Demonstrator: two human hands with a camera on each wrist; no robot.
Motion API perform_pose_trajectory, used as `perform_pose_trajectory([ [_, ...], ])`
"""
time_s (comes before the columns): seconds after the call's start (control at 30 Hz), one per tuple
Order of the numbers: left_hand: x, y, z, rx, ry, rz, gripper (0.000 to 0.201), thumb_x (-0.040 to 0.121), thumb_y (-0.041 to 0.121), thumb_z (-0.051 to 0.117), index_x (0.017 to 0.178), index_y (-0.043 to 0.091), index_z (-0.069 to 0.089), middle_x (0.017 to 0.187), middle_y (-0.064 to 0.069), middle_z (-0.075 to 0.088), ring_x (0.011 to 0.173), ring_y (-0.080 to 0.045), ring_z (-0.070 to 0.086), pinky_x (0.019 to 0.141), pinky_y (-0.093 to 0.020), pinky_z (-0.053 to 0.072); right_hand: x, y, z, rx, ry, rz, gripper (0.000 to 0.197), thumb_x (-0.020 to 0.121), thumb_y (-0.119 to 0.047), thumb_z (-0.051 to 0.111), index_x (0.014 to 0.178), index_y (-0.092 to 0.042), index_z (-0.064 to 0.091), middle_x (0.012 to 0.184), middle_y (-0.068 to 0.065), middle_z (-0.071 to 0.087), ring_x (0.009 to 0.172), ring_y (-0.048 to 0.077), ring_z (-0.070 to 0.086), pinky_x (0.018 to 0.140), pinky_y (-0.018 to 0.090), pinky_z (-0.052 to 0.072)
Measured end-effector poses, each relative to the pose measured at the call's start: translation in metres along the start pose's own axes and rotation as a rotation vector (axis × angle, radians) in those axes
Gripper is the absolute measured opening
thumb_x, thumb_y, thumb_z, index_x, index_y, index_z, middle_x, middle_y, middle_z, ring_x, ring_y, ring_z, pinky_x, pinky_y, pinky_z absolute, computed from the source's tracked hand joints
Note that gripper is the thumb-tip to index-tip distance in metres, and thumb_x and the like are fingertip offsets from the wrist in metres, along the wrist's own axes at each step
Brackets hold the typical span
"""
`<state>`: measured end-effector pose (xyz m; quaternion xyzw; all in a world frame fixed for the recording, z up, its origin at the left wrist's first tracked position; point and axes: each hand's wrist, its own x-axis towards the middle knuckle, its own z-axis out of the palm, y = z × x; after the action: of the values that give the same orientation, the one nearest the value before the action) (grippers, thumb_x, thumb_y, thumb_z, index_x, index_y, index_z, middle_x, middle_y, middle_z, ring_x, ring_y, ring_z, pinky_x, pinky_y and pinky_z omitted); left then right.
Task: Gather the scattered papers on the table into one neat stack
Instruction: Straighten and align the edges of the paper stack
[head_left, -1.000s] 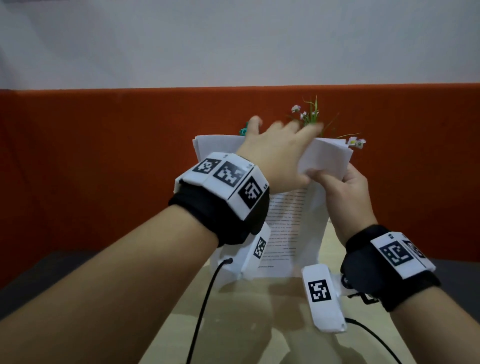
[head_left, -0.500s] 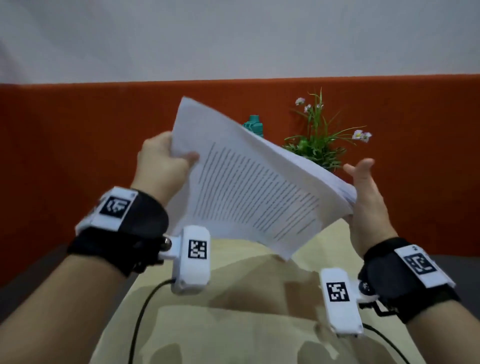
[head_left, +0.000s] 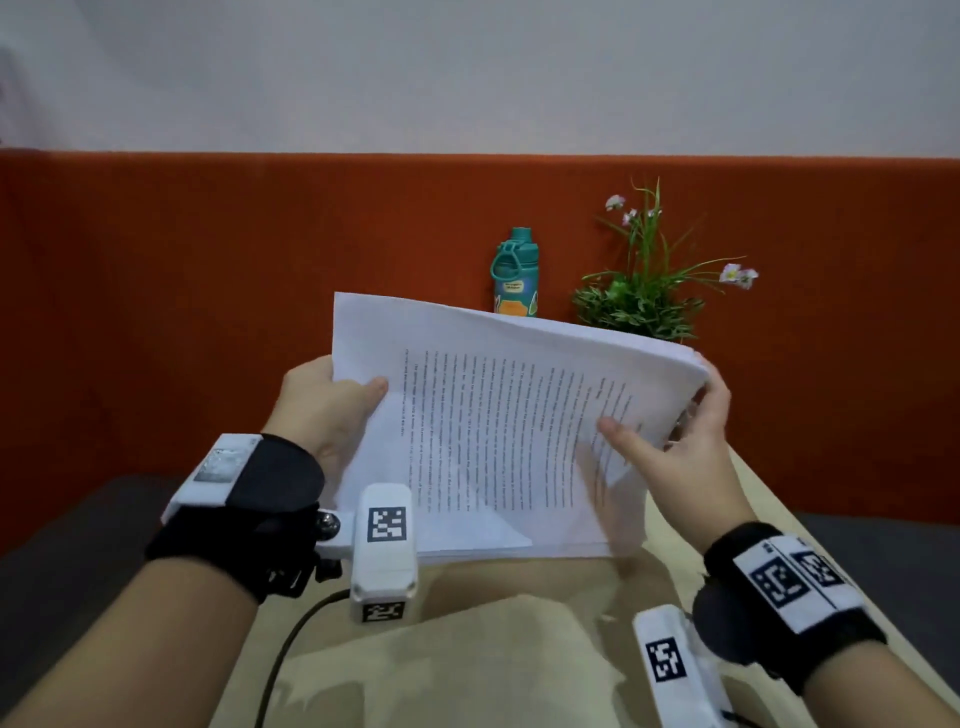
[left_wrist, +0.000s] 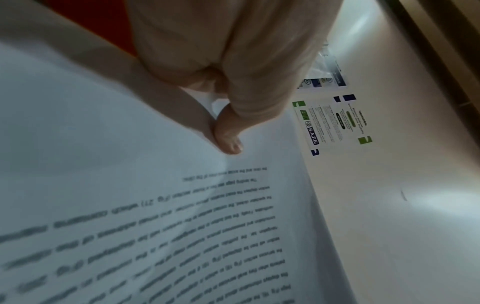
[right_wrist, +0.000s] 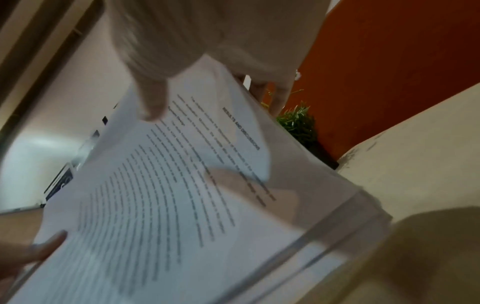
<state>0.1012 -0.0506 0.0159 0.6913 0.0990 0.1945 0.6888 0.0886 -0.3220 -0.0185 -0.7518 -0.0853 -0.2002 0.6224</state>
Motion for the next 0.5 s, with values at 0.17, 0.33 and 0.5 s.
perform_pose_trajectory([
  [0.17,-0.012,-0.001,0.010,0.040,0.066,0.242,0.024,0.089,0.009,0.059,0.110,0.019,0.055,0.104,-0.001,0.069,0.096,-0.023,0.069,0.084,-0.044,0.058,0.023,-0.014,0.002,-0.023,0.198,-0.140,0.063,0.090,-0.009,0.058,0.136,-0.035,0.024,0.104,-0.008,0.053,0.095,0.013,0.062,0.077,0.032,0.055],
  [0.33,-0.025,-0.016,0.013,0.266,0.094,0.406,0.074,0.087,0.011,0.061,0.138,0.040,0.017,0.129,-0.011,0.054,0.118,-0.028,0.056,0.104,-0.047,0.044,0.017,-0.011,0.006,-0.203,0.208,-0.286,0.074,0.090,-0.006,0.052,0.139,-0.050,0.017,0.103,-0.004,0.048,0.081,0.012,0.057,0.068,0.025,0.051],
  [0.5,-0.024,-0.028,0.009,0.507,0.046,0.560,0.061,0.093,0.007,0.052,0.145,0.034,0.033,0.146,0.001,0.040,0.124,0.002,0.030,0.102,-0.019,0.026,0.018,-0.004,0.002,-0.411,0.137,-0.285,0.041,0.094,-0.009,0.045,0.128,-0.029,0.052,0.108,-0.007,0.047,0.091,0.005,0.050,0.081,0.032,0.049],
])
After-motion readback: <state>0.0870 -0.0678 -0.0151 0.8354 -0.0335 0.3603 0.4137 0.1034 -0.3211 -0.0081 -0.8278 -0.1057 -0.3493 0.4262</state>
